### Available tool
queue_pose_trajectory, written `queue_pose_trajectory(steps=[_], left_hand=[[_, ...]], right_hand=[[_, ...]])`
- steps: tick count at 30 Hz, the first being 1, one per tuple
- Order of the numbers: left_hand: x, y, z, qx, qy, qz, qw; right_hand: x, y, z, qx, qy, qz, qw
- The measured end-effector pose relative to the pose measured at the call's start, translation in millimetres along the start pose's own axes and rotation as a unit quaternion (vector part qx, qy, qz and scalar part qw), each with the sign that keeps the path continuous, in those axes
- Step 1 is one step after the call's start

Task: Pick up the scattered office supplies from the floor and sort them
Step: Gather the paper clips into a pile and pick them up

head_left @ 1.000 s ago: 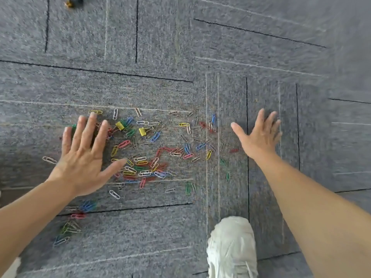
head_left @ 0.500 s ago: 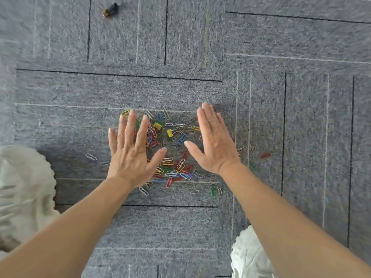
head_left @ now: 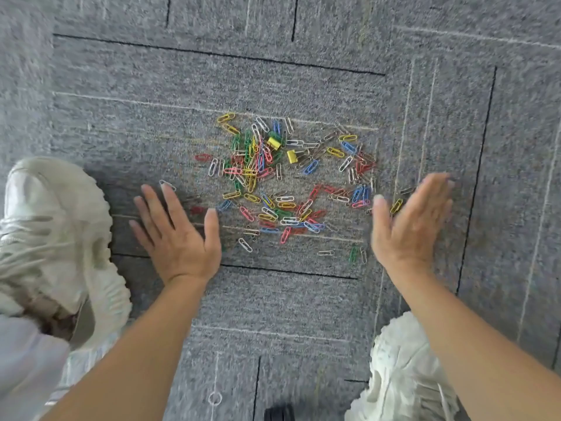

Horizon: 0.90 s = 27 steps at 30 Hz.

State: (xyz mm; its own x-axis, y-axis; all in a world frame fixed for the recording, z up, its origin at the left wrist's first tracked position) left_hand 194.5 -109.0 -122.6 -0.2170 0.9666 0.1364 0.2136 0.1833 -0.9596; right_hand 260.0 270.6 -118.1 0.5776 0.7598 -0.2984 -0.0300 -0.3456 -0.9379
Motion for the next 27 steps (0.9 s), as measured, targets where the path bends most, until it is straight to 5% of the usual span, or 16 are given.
queue_pose_trajectory(steps=[4,10,14,20,25,27], left_hand=[[46.2,3.0,16.6,-0.013,0.068,0.020,0.997],[103.9,-4.1,22.5,-0.076,0.255,-0.047,0.963],[24.9,-23.5,-12.3,-0.043,0.131,-0.108,0.985],[-52.1,6.9,-95.9,-0.052,-0.119,-0.051,0.990],[-37.9,25.5,-98.0,-0.013,-0.222,-0.054,0.974],[-15.2,21.7,-83.1,0.011,-0.187,-0.066,0.980]], right_hand=[[-100.7,25.3,-3.5,-0.027,-0.170,0.024,0.985],[-175.7,30.7,-1.1,-0.081,-0.278,0.091,0.953],[-125.2,5.0,-20.1,-0.072,-0.256,0.068,0.962],[1.9,8.1,-60.5,-0.099,0.060,-0.107,0.987],[-22.6,29.4,-67.2,-0.091,0.044,-0.093,0.991],[-56.0,35.0,-61.8,-0.104,-0.019,-0.087,0.991]])
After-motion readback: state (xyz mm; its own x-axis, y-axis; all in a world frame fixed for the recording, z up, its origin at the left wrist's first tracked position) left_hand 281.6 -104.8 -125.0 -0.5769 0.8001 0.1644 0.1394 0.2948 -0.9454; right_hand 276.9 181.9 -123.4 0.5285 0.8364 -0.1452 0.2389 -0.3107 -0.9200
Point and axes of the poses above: each hand's wrist, its own z-axis towards the middle knuckle, its own y-axis out of the palm, x = y × z, the point moved 9 cm from there along z, towards the middle knuckle, and after that the axes turned 1 degree about z, right-handed, at the moved point
